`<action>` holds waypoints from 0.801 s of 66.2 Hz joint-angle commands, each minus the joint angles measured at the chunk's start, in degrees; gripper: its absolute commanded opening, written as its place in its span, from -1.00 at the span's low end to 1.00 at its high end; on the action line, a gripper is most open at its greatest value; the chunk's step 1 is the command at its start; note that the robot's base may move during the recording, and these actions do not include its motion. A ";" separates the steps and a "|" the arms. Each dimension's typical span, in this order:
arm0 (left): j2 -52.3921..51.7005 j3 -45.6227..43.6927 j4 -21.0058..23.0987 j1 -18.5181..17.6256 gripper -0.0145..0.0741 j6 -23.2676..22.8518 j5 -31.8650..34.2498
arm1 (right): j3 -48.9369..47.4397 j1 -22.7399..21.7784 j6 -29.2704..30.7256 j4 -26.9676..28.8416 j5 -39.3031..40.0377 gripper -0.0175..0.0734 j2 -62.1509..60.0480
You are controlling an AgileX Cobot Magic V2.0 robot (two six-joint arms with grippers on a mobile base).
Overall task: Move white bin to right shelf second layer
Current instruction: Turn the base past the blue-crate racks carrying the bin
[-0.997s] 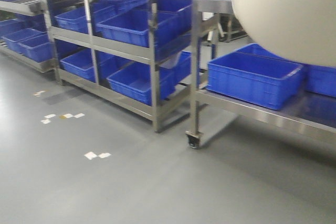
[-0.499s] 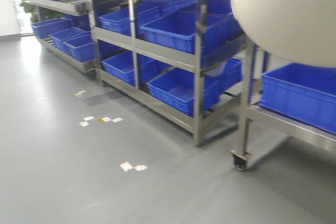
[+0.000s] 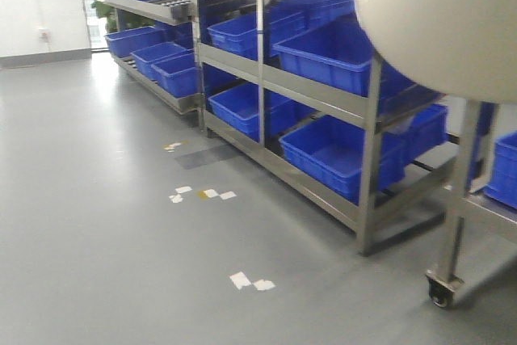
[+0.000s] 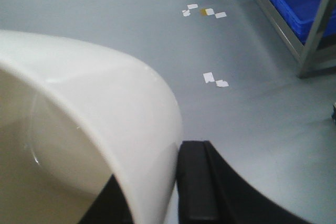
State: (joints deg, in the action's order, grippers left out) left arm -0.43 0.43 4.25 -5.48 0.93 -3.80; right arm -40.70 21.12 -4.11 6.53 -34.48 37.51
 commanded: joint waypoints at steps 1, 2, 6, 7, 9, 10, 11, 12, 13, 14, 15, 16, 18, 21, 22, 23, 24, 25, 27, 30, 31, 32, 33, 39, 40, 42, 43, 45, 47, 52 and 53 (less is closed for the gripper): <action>-0.10 2.11 0.06 -0.32 -0.48 -0.42 4.93 | -1.66 -0.04 0.08 0.25 5.26 -0.50 -0.10; -0.10 2.11 0.06 -0.32 -0.48 -0.42 4.93 | -1.66 -0.04 0.08 0.25 5.26 -0.50 -0.10; -0.10 2.11 0.06 -0.32 -0.48 -0.42 4.93 | -1.66 -0.04 0.08 0.25 5.26 -0.50 -0.10; -0.10 2.11 0.06 -0.32 -0.48 -0.42 4.93 | -1.66 -0.04 0.08 0.25 5.26 -0.50 -0.10; -0.10 2.11 0.06 -0.32 -0.48 -0.42 4.93 | -1.66 -0.04 0.08 0.25 5.26 -0.50 -0.10; -0.10 2.11 0.06 -0.32 -0.48 -0.42 4.93 | -1.66 -0.04 0.08 0.25 5.26 -0.50 -0.10; -0.10 2.11 0.06 -0.32 -0.48 -0.42 4.93 | -1.66 -0.04 0.08 0.25 5.26 -0.50 -0.10; -0.10 2.11 0.06 -0.32 -0.48 -0.42 4.93 | -1.66 -0.04 0.08 0.25 5.26 -0.50 -0.10; -0.10 2.11 0.06 -0.32 -0.48 -0.42 4.93 | -1.66 -0.04 0.08 0.25 5.26 -0.50 -0.10; -0.10 2.11 0.06 -0.32 -0.48 -0.42 4.93 | -1.66 -0.04 0.08 0.25 5.26 -0.50 -0.10; -0.10 2.11 0.06 -0.32 -0.48 -0.42 4.93 | -1.66 -0.04 0.08 0.25 5.26 -0.50 -0.10; -0.10 2.11 0.06 -0.32 -0.48 -0.42 4.93 | -1.66 -0.04 0.08 0.25 5.26 -0.50 -0.10; -0.10 2.11 0.06 -0.32 -0.48 -0.42 4.93 | -1.66 -0.04 0.08 0.25 5.26 -0.50 -0.10; -0.10 2.11 0.06 -0.32 -0.48 -0.42 4.93 | -1.66 -0.04 0.08 0.25 5.26 -0.50 -0.10; -0.10 2.11 0.06 -0.32 -0.48 -0.42 4.93 | -1.66 -0.04 0.08 0.25 5.26 -0.50 -0.10; -0.10 2.11 0.06 -0.32 -0.48 -0.42 4.93 | -1.66 -0.04 0.08 0.25 5.26 -0.50 -0.10; -0.10 2.11 0.06 -0.32 -0.48 -0.42 4.93 | -1.66 -0.04 0.08 0.25 5.26 -0.50 -0.10; -0.10 2.11 0.06 -0.32 -0.48 -0.42 4.93 | -1.66 -0.04 0.08 0.25 5.26 -0.50 -0.10; -0.10 2.11 0.06 -0.32 -0.48 -0.42 4.93 | -1.66 -0.04 0.08 0.25 5.26 -0.50 -0.10; -0.10 2.11 0.06 -0.32 -0.48 -0.42 4.93 | -1.66 -0.04 0.08 0.25 5.26 -0.50 -0.10; -0.10 2.11 0.06 -0.32 -0.48 -0.42 4.93 | -1.66 -0.04 0.08 0.25 5.26 -0.50 -0.10; -0.10 2.11 0.06 -0.32 -0.48 -0.42 4.93 | -1.66 -0.04 0.08 0.25 5.26 -0.50 -0.10; -0.10 2.11 0.06 -0.32 -0.48 -0.42 4.93 | -1.66 -0.04 0.08 0.25 5.26 -0.50 -0.10; -0.10 2.11 0.06 -0.32 -0.48 -0.42 4.93 | -1.66 -0.04 0.08 0.25 5.26 -0.50 -0.10; -0.10 2.11 0.06 -0.32 -0.48 -0.42 4.93 | -1.66 -0.04 0.08 0.25 5.26 -0.50 -0.10; -0.10 2.11 0.06 -0.32 -0.48 -0.42 4.93 | -1.66 -0.04 0.08 0.25 5.26 -0.50 -0.10; -0.10 2.11 0.06 -0.32 -0.48 -0.42 4.93 | -1.66 -0.04 0.08 0.25 5.26 -0.50 -0.10; -0.10 2.11 0.06 -0.32 -0.48 -0.42 4.93 | -1.66 -0.04 0.08 0.25 5.26 -0.50 -0.10; -0.10 2.11 0.06 -0.32 -0.48 -0.42 4.93 | -1.66 -0.04 0.08 0.25 5.26 -0.50 -0.10; -0.10 2.11 0.06 -0.32 -0.48 -0.42 4.93 | -1.66 -0.04 0.08 0.25 5.26 -0.50 -0.10; -0.10 2.11 0.06 -0.32 -0.48 -0.42 4.93 | -1.66 -0.04 0.08 0.25 5.26 -0.50 -0.10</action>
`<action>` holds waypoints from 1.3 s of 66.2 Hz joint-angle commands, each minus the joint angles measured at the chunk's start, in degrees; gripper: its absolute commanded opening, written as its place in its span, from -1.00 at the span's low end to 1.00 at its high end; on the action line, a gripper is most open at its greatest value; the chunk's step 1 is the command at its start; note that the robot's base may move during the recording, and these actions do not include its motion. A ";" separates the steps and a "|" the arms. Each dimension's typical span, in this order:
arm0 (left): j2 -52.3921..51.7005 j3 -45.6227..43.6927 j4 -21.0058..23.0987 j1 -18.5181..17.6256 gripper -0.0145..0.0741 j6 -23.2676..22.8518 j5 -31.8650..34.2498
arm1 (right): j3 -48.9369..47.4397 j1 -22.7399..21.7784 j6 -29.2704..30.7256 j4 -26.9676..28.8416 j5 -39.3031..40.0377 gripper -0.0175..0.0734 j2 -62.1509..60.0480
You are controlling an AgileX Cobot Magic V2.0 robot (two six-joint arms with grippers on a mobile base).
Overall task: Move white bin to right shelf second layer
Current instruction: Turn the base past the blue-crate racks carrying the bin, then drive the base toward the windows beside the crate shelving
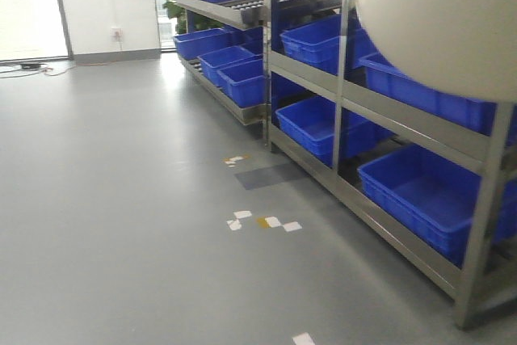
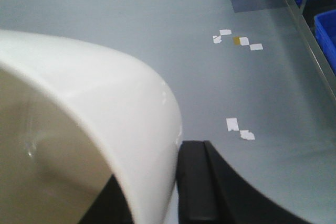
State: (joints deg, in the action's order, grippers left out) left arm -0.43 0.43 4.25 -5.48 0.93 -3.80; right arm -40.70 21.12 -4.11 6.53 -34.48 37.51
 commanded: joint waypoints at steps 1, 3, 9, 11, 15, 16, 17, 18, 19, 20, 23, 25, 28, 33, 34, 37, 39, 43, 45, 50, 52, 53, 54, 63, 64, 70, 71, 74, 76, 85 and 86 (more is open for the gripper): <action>-0.10 2.11 0.06 -0.32 -0.48 -0.42 4.93 | -1.66 -0.04 0.08 0.25 5.26 -0.50 -0.10; -0.10 2.11 0.06 -0.32 -0.48 -0.42 4.93 | -1.66 -0.04 0.08 0.25 5.26 -0.50 -0.10; -0.10 2.11 0.06 -0.32 -0.48 -0.42 4.93 | -1.66 -0.04 0.08 0.25 5.26 -0.50 -0.10; -0.10 2.11 0.06 -0.32 -0.48 -0.42 4.93 | -1.66 -0.04 0.08 0.25 5.26 -0.50 -0.10; -0.10 2.11 0.06 -0.32 -0.48 -0.42 4.93 | -1.66 -0.04 0.08 0.25 5.26 -0.50 -0.10; -0.10 2.11 0.06 -0.32 -0.48 -0.42 4.93 | -1.66 -0.04 0.08 0.25 5.26 -0.50 -0.10; -0.10 2.11 0.06 -0.32 -0.48 -0.42 4.93 | -1.66 -0.04 0.08 0.25 5.26 -0.50 -0.10; -0.10 2.11 0.06 -0.32 -0.48 -0.42 4.93 | -1.66 -0.04 0.08 0.25 5.26 -0.50 -0.10; -0.10 2.11 0.06 -0.32 -0.48 -0.42 4.93 | -1.66 -0.04 0.08 0.25 5.26 -0.50 -0.10; -0.10 2.11 0.06 -0.32 -0.48 -0.42 4.93 | -1.66 -0.04 0.08 0.25 5.26 -0.50 -0.10; -0.10 2.11 0.06 -0.32 -0.48 -0.42 4.93 | -1.66 -0.04 0.08 0.25 5.26 -0.50 -0.10; -0.10 2.11 0.06 -0.32 -0.48 -0.42 4.93 | -1.66 -0.04 0.08 0.25 5.26 -0.50 -0.10; -0.10 2.11 0.06 -0.32 -0.48 -0.42 4.93 | -1.66 -0.04 0.08 0.25 5.26 -0.50 -0.10; -0.10 2.11 0.06 -0.32 -0.48 -0.42 4.93 | -1.66 -0.04 0.08 0.25 5.26 -0.50 -0.10; -0.10 2.11 0.06 -0.32 -0.48 -0.42 4.93 | -1.66 -0.04 0.08 0.25 5.26 -0.50 -0.10; -0.10 2.11 0.06 -0.32 -0.48 -0.42 4.93 | -1.66 -0.04 0.08 0.25 5.26 -0.50 -0.10; -0.10 2.11 0.06 -0.32 -0.48 -0.42 4.93 | -1.66 -0.04 0.08 0.25 5.26 -0.50 -0.10; -0.10 2.11 0.06 -0.32 -0.48 -0.42 4.93 | -1.66 -0.04 0.08 0.25 5.26 -0.50 -0.10; -0.10 2.11 0.06 -0.32 -0.48 -0.42 4.93 | -1.66 -0.04 0.08 0.25 5.26 -0.50 -0.10; -0.10 2.11 0.06 -0.32 -0.48 -0.42 4.93 | -1.66 -0.04 0.08 0.25 5.26 -0.50 -0.10; -0.10 2.11 0.06 -0.32 -0.48 -0.42 4.93 | -1.66 -0.04 0.08 0.25 5.26 -0.50 -0.10; -0.10 2.11 0.06 -0.32 -0.48 -0.42 4.93 | -1.66 -0.04 0.08 0.25 5.26 -0.50 -0.10; -0.10 2.11 0.06 -0.32 -0.48 -0.42 4.93 | -1.66 -0.04 0.08 0.25 5.26 -0.50 -0.10; -0.10 2.11 0.06 -0.32 -0.48 -0.42 4.93 | -1.66 -0.04 0.08 0.25 5.26 -0.50 -0.10; -0.10 2.11 0.06 -0.32 -0.48 -0.42 4.93 | -1.66 -0.04 0.08 0.25 5.26 -0.50 -0.10; -0.10 2.11 0.06 -0.32 -0.48 -0.42 4.93 | -1.66 -0.04 0.08 0.25 5.26 -0.50 -0.10; -0.10 2.11 0.06 -0.32 -0.48 -0.42 4.93 | -1.66 -0.04 0.08 0.25 5.26 -0.50 -0.10; -0.10 2.11 0.06 -0.32 -0.48 -0.42 4.93 | -1.66 -0.04 0.08 0.25 5.26 -0.50 -0.10; -0.10 2.11 0.06 -0.32 -0.48 -0.42 4.93 | -1.66 -0.04 0.08 0.25 5.26 -0.50 -0.10; -0.10 2.11 0.06 -0.32 -0.48 -0.42 4.93 | -1.66 -0.04 0.08 0.25 5.26 -0.50 -0.10; -0.10 2.11 0.06 -0.32 -0.48 -0.42 4.93 | -1.66 -0.04 0.08 0.25 5.26 -0.50 -0.10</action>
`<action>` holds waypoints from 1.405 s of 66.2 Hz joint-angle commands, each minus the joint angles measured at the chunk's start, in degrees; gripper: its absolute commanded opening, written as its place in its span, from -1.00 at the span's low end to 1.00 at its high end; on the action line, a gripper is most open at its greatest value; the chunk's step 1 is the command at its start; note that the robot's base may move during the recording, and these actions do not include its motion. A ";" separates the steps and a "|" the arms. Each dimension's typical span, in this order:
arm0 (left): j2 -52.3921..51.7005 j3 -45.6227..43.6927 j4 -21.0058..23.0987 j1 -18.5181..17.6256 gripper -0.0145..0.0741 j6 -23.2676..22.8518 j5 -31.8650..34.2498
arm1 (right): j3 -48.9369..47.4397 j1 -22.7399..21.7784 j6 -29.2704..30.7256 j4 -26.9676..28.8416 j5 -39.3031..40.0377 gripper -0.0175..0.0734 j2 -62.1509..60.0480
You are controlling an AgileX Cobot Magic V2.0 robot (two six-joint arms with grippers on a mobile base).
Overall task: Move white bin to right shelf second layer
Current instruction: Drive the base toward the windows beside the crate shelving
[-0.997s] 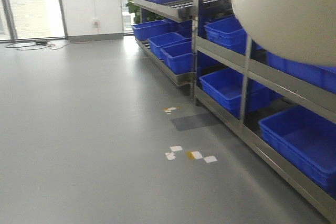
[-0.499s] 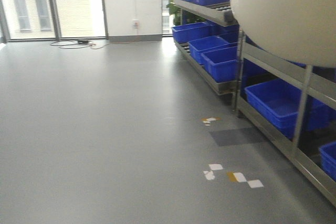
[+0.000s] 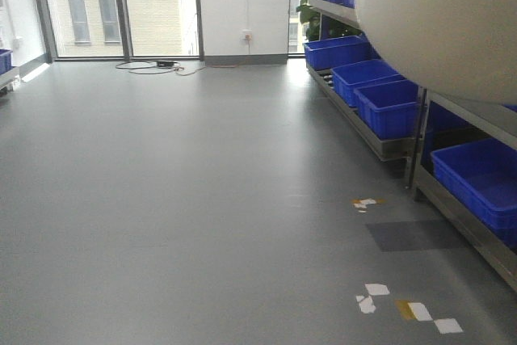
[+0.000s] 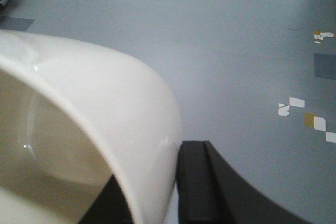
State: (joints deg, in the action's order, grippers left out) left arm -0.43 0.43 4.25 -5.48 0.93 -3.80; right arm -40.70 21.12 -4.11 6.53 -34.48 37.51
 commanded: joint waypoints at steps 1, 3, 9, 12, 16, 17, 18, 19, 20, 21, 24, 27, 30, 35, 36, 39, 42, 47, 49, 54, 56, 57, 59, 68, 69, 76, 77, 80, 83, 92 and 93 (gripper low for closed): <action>-0.10 2.11 0.06 -0.32 -0.48 -0.42 4.93 | -1.66 -0.04 0.08 0.25 5.26 -0.50 -0.10; -0.10 2.11 0.06 -0.32 -0.48 -0.42 4.93 | -1.66 -0.04 0.08 0.25 5.26 -0.50 -0.10; -0.10 2.11 0.06 -0.32 -0.48 -0.42 4.93 | -1.66 -0.04 0.08 0.25 5.26 -0.50 -0.10; -0.10 2.11 0.06 -0.32 -0.48 -0.42 4.93 | -1.66 -0.04 0.08 0.25 5.26 -0.50 -0.10; -0.10 2.11 0.06 -0.32 -0.48 -0.42 4.93 | -1.66 -0.04 0.08 0.25 5.19 -0.50 -0.10; -0.10 2.11 0.06 -0.32 -0.48 -0.42 4.93 | -1.66 -0.04 0.08 0.25 5.19 -0.50 -0.10; -0.10 2.11 0.06 -0.32 -0.48 -0.42 4.93 | -1.66 -0.04 0.08 0.25 5.19 -0.50 -0.10; -0.10 2.11 0.06 -0.32 -0.48 -0.42 4.93 | -1.66 -0.04 0.08 0.25 5.19 -0.50 -0.10; -0.10 2.11 0.06 -0.32 -0.48 -0.42 4.93 | -1.66 -0.04 0.08 0.25 5.19 -0.50 -0.10; -0.10 2.11 0.06 -0.32 -0.48 -0.42 4.93 | -1.66 -0.04 0.08 0.25 5.19 -0.50 -0.10; -0.10 2.11 0.06 -0.32 -0.48 -0.42 4.93 | -1.66 -0.04 0.08 0.25 5.19 -0.50 -0.10; -0.10 2.11 0.06 -0.32 -0.48 -0.42 4.93 | -1.66 -0.04 0.08 0.25 5.19 -0.50 -0.10; -0.10 2.11 0.06 -0.32 -0.48 -0.42 4.93 | -1.66 -0.04 0.08 0.25 5.19 -0.50 -0.10; -0.10 2.11 0.06 -0.32 -0.48 -0.42 4.93 | -1.66 -0.04 0.08 0.25 5.19 -0.50 -0.10; -0.10 2.11 0.06 -0.32 -0.48 -0.42 4.93 | -1.66 -0.04 0.08 0.25 5.19 -0.50 -0.10; -0.10 2.11 0.06 -0.32 -0.48 -0.42 4.93 | -1.66 -0.04 0.08 0.25 5.19 -0.50 -0.10; -0.10 2.11 0.06 -0.32 -0.48 -0.42 4.93 | -1.66 -0.04 0.08 0.25 5.19 -0.50 -0.10; -0.10 2.11 0.06 -0.32 -0.48 -0.42 4.93 | -1.66 -0.04 0.08 0.25 5.19 -0.50 -0.10; -0.10 2.11 0.06 -0.32 -0.48 -0.42 4.93 | -1.66 -0.04 0.08 0.25 5.19 -0.50 -0.10; -0.10 2.11 0.06 -0.32 -0.48 -0.42 4.93 | -1.66 -0.04 0.08 0.25 5.19 -0.50 -0.10; -0.10 2.11 0.06 -0.32 -0.48 -0.42 4.93 | -1.66 -0.04 0.08 0.25 5.19 -0.50 -0.10; -0.10 2.11 0.06 -0.32 -0.48 -0.42 4.93 | -1.66 -0.04 0.08 0.25 5.19 -0.50 -0.10; -0.10 2.11 0.06 -0.32 -0.48 -0.42 4.93 | -1.66 -0.04 0.08 0.25 5.19 -0.50 -0.10; -0.10 2.11 0.06 -0.32 -0.48 -0.42 4.93 | -1.66 -0.04 0.08 0.25 5.19 -0.50 -0.10; -0.10 2.11 0.06 -0.32 -0.48 -0.42 4.93 | -1.66 -0.04 0.08 0.25 5.19 -0.50 -0.10; -0.10 2.11 0.06 -0.32 -0.48 -0.42 4.93 | -1.66 -0.04 0.08 0.25 5.19 -0.50 -0.10; -0.10 2.11 0.06 -0.32 -0.48 -0.42 4.93 | -1.66 -0.04 0.08 0.25 5.19 -0.50 -0.10; -0.10 2.11 0.06 -0.32 -0.48 -0.42 4.93 | -1.66 -0.04 0.08 0.25 5.19 -0.50 -0.10; -0.10 2.11 0.06 -0.32 -0.48 -0.42 4.93 | -1.66 -0.04 0.08 0.25 5.13 -0.50 -0.10; -0.10 2.11 0.06 -0.32 -0.48 -0.42 4.93 | -1.66 -0.04 0.08 0.25 5.13 -0.50 -0.10; -0.10 2.11 0.06 -0.32 -0.48 -0.42 4.93 | -1.66 -0.04 0.08 0.25 5.13 -0.50 -0.10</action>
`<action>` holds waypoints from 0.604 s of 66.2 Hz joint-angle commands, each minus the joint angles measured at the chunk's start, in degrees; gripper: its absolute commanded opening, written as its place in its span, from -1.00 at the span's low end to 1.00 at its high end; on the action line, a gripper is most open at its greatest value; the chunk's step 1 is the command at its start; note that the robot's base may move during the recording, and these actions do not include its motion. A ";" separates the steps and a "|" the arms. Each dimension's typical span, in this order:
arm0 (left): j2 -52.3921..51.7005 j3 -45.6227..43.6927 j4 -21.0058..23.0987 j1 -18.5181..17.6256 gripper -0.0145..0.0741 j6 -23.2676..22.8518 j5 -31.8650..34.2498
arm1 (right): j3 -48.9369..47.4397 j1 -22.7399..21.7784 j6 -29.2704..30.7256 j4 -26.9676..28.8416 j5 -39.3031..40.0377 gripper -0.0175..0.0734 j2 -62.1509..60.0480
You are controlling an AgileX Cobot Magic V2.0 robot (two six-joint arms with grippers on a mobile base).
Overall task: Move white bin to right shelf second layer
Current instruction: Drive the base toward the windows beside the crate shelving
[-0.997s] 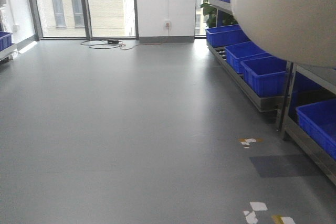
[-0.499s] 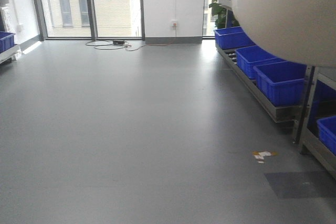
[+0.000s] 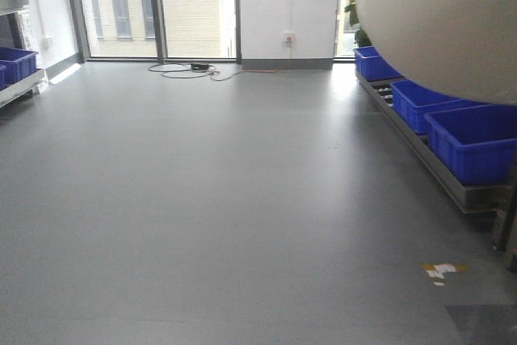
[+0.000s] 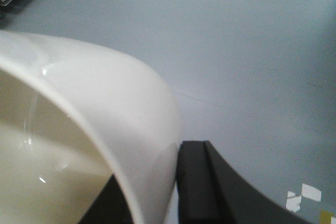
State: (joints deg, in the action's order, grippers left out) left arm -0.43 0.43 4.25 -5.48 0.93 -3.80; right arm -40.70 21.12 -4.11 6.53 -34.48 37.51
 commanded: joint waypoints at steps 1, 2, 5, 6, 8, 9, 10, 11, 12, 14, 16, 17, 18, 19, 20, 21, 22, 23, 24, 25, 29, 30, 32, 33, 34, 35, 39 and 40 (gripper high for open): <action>-0.10 2.11 0.06 -0.32 -0.48 -0.42 4.93 | -1.66 -0.04 0.08 0.25 5.13 -0.50 -0.10; -0.10 2.11 0.06 -0.32 -0.48 -0.42 4.93 | -1.66 -0.04 0.08 0.25 5.13 -0.50 -0.10; -0.10 2.11 0.06 -0.32 -0.48 -0.42 4.93 | -1.66 -0.04 0.08 0.25 5.13 -0.50 -0.10; -0.10 2.11 0.06 -0.32 -0.48 -0.42 4.93 | -1.66 -0.04 0.08 0.25 5.13 -0.50 -0.10; -0.10 2.11 0.06 -0.32 -0.48 -0.42 4.93 | -1.66 -0.04 0.08 0.25 5.13 -0.50 -0.10; -0.10 2.11 0.06 -0.32 -0.48 -0.42 4.93 | -1.66 -0.04 0.08 0.25 5.13 -0.50 -0.10; -0.10 2.11 0.06 -0.32 -0.48 -0.42 4.93 | -1.66 -0.04 0.08 0.25 5.13 -0.50 -0.10; -0.10 2.11 0.06 -0.32 -0.48 -0.42 4.93 | -1.66 -0.04 0.08 0.25 5.13 -0.50 -0.10; -0.10 2.11 0.06 -0.32 -0.48 -0.42 4.93 | -1.66 -0.04 0.08 0.25 5.13 -0.50 -0.10; -0.10 2.11 0.06 -0.32 -0.48 -0.42 4.93 | -1.66 -0.04 0.08 0.25 5.13 -0.50 -0.10; -0.10 2.11 0.06 -0.32 -0.48 -0.42 4.93 | -1.66 -0.04 0.08 0.25 5.09 -0.50 -0.10; -0.10 2.11 0.06 -0.32 -0.48 -0.42 4.93 | -1.66 -0.04 0.08 0.25 5.09 -0.50 -0.10; -0.10 2.11 0.06 -0.32 -0.48 -0.42 4.93 | -1.66 -0.04 0.08 0.25 5.09 -0.50 -0.10; -0.10 2.11 0.06 -0.32 -0.48 -0.42 4.93 | -1.66 -0.04 0.08 0.25 5.09 -0.50 -0.10; -0.10 2.11 0.06 -0.32 -0.48 -0.42 4.93 | -1.66 -0.04 0.08 0.25 5.09 -0.50 -0.10; -0.10 2.11 0.06 -0.32 -0.48 -0.42 4.93 | -1.66 -0.04 0.08 0.25 5.09 -0.50 -0.10; -0.10 2.11 0.06 -0.32 -0.48 -0.42 4.93 | -1.66 -0.04 0.08 0.25 5.09 -0.50 -0.10; -0.10 2.11 0.06 -0.32 -0.48 -0.42 4.93 | -1.66 -0.04 0.08 0.25 5.09 -0.50 -0.10; -0.10 2.11 0.06 -0.32 -0.48 -0.42 4.93 | -1.66 -0.04 0.08 0.25 5.09 -0.50 -0.10; -0.10 2.11 0.06 -0.32 -0.48 -0.42 4.93 | -1.66 -0.04 0.08 0.25 5.09 -0.50 -0.10; -0.10 2.11 0.06 -0.32 -0.48 -0.42 4.93 | -1.66 -0.04 0.08 0.25 5.09 -0.50 -0.10; -0.10 2.11 0.06 -0.32 -0.48 -0.42 4.93 | -1.66 -0.04 0.08 0.25 5.09 -0.50 -0.10; -0.10 2.11 0.06 -0.32 -0.48 -0.42 4.93 | -1.66 -0.04 0.08 0.25 5.09 -0.50 -0.10; -0.10 2.11 0.06 -0.32 -0.48 -0.42 4.93 | -1.66 -0.04 0.08 0.25 5.09 -0.50 -0.10; -0.10 2.11 0.06 -0.32 -0.48 -0.42 4.93 | -1.66 -0.04 0.08 0.25 5.09 -0.50 -0.10; -0.10 2.11 0.06 -0.32 -0.48 -0.42 4.93 | -1.66 -0.04 0.08 0.25 5.09 -0.50 -0.10; -0.10 2.11 0.06 -0.32 -0.48 -0.42 4.93 | -1.66 -0.04 0.08 0.25 5.09 -0.50 -0.10; -0.10 2.11 0.06 -0.32 -0.48 -0.42 4.93 | -1.66 -0.04 0.08 0.25 5.09 -0.50 -0.10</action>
State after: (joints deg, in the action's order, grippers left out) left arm -0.43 0.43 4.25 -5.48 0.93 -3.80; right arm -40.70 21.12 -4.11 6.53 -34.48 37.51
